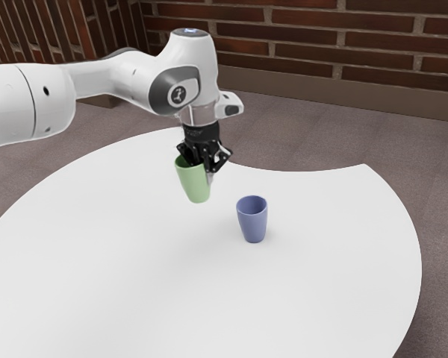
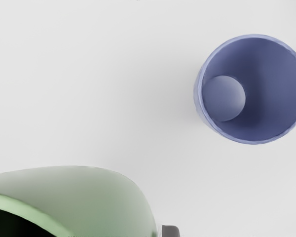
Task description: Place the left cup onto the right cup
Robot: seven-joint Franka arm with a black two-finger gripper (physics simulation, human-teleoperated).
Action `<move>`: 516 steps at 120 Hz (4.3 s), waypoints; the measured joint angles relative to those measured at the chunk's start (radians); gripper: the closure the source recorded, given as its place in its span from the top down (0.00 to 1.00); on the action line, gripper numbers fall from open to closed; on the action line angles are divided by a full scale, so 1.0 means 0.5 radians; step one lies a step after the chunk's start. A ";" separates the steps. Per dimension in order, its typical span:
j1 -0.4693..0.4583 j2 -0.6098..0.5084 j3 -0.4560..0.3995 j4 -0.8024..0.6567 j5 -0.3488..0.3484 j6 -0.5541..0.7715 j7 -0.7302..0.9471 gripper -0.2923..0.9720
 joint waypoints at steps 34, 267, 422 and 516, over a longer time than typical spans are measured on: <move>-0.020 0.111 -0.125 0.220 0.098 -0.126 -0.023 0.15; -0.225 0.963 -0.385 1.334 0.520 -0.478 -0.061 0.15; -0.242 1.053 -0.432 1.356 0.608 -0.478 -0.060 0.15; -0.240 1.081 -0.422 1.350 0.602 -0.458 -0.068 0.22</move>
